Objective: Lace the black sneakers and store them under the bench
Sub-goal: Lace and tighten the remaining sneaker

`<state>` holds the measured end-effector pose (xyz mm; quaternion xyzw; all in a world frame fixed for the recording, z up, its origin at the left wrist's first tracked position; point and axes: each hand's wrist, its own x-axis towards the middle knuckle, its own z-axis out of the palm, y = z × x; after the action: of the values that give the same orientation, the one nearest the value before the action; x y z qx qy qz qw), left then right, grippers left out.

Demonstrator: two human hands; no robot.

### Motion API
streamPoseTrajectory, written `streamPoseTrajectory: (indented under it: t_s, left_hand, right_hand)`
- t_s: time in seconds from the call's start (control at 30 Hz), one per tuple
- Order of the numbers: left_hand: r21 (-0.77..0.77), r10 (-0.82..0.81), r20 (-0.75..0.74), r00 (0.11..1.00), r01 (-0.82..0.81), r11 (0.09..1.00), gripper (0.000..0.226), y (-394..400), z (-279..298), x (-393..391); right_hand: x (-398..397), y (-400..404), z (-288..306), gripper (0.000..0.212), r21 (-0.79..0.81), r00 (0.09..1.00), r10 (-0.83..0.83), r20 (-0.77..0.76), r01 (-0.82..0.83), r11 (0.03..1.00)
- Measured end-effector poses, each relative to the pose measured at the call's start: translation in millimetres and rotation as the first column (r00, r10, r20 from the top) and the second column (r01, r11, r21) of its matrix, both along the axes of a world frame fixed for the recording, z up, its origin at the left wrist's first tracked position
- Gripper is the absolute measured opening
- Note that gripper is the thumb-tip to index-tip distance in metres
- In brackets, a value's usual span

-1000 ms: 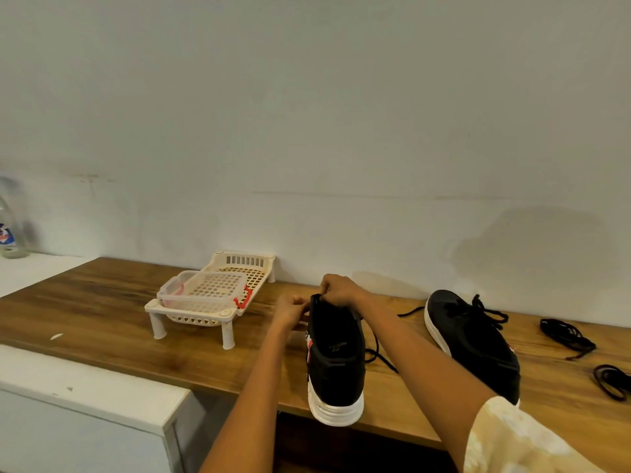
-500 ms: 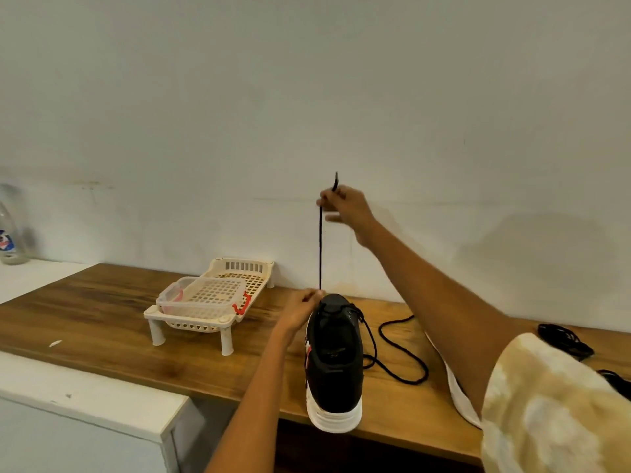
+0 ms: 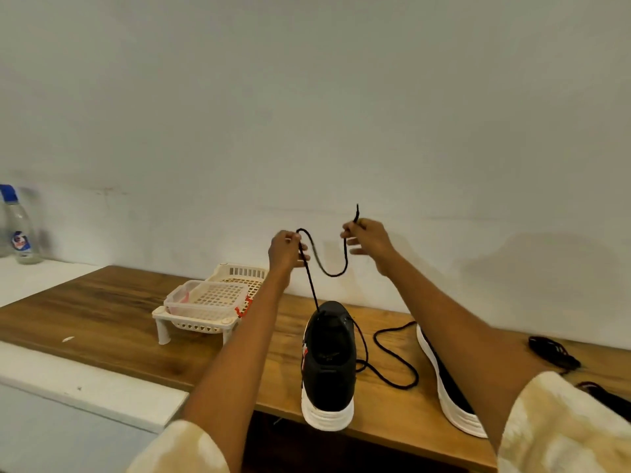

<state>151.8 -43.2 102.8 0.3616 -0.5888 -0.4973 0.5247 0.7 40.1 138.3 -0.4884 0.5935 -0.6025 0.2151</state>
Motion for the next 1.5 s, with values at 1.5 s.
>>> streamPoseTrajectory:
  t_s: [1.5]
  left_hand:
    - [-0.137, -0.013, 0.367, 0.93, 0.067, 0.988, 0.023, 26, -21, -18]
  right_hand:
    - [-29, 28, -46, 0.025, 0.445, 0.989, -0.009, 0.151, -0.06, 0.893]
